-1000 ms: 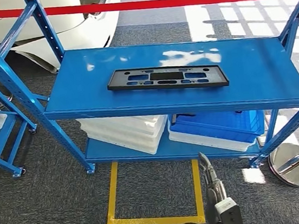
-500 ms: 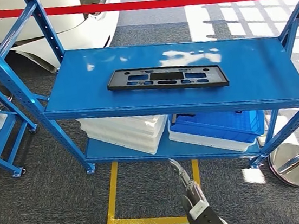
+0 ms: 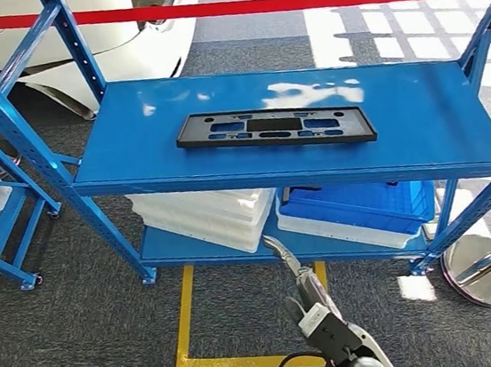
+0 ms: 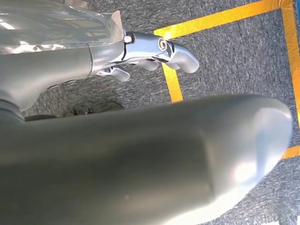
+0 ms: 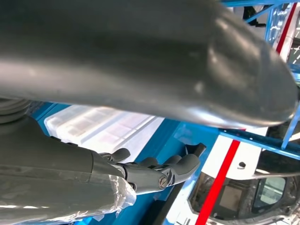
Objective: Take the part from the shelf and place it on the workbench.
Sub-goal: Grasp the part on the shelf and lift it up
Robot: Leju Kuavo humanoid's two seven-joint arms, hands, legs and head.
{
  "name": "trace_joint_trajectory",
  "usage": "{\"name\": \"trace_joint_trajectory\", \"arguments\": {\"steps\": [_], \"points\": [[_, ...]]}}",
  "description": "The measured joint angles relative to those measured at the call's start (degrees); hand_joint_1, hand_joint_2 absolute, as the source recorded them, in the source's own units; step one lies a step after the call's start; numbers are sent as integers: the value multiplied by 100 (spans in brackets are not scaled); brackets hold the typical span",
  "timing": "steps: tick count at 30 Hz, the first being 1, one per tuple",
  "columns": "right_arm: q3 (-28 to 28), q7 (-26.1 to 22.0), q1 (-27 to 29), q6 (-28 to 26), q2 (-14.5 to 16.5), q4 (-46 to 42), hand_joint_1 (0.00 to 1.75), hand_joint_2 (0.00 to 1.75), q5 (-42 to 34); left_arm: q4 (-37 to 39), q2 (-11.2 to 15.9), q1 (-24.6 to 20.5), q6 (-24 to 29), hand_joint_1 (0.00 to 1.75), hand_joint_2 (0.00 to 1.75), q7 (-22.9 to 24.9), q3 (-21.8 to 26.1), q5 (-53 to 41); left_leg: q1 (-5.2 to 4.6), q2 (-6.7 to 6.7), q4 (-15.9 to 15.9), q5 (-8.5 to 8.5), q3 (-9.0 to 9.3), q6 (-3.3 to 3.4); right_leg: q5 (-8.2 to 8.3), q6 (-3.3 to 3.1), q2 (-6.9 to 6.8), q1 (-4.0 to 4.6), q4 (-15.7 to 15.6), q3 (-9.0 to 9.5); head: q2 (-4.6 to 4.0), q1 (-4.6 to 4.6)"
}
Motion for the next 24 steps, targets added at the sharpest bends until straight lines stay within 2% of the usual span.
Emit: {"name": "trace_joint_trajectory", "arguments": {"steps": [10, 13, 14, 15, 17, 18, 19, 20, 22, 23, 24], "points": [[107, 15, 28, -588, 207, 200, 0, 0, 245, 0, 46, 3, -73, 0, 0, -76, -3, -22, -20, -13, 63, -9, -39, 16, 19, 27, -7, -21, -8, -13, 0, -3], [114, 6, 53, -757, 280, 242, 0, 0, 287, 0, 56, 1, -73, 0, 0, -85, -1, -21, 6, 0, 18, 29, -42, 79, -15, 68, -16, -29, 19, -32, 0, -1], [112, -1, 73, -831, 301, 250, 0, 0, 305, 0, 56, 1, -70, 0, 0, -89, 1, -21, 22, 9, -6, 47, -39, 105, -107, 76, -22, -28, 153, -94, 0, 3], [109, -7, 100, -890, 318, 259, 0, 0, 320, 0, 56, 2, -67, 0, 0, -93, 2, -21, 37, 18, -22, 60, -37, 123, -258, 79, -30, -28, 413, -216, 0, 7], [102, -16, 169, -968, 333, 286, 0, 0, 333, 0, 56, 9, -58, 0, 0, -95, 5, -24, 34, 24, -22, 61, -43, 128, -590, 86, -34, -22, 1173, -587, 0, 10], [92, -21, 206, -1006, 337, 300, 0, 0, 338, 0, 56, 15, -51, 0, 0, -95, 6, -27, 32, 23, -21, 59, -44, 126, -681, 90, -35, -22, 1494, -756, 0, 9], [81, -28, 243, -1050, 338, 309, 0, 0, 351, 0, 56, 18, -45, 0, 0, -95, 8, -30, 31, 20, -20, 54, -40, 121, -655, 92, -35, -22, 1625, -845, 0, 9], [69, -36, 274, -1090, 339, 315, 0, 0, 374, 0, 56, 20, -38, 0, 0, -95, 9, -34, 32, 13, -19, 45, -29, 111, -517, 89, -36, -22, 1536, -835, 0, 9], [45, -46, 310, -1148, 345, 317, 0, 0, 429, 0, 56, 23, -32, 0, 0, -95, 14, -41, 39, 0, -20, 11, 10, 66, -80, 62, -41, -19, 849, -568, 0, 9], [35, -49, 319, -1162, 349, 319, 0, 0, 449, 1, 56, 19, -29, 0, 0, -97, 15, -44, 31, -5, -13, -9, 20, 35, 76, 37, -43, -7, 515, -433, 0, 8], [27, -51, 330, -1169, 354, 321, 0, 0, 459, 1, 57, 16, -26, 0, 0, -98, 17, -48, 24, -6, -6, -23, 16, -1, 142, -3, -45, 7, 298, -352, 0, 7]]}}
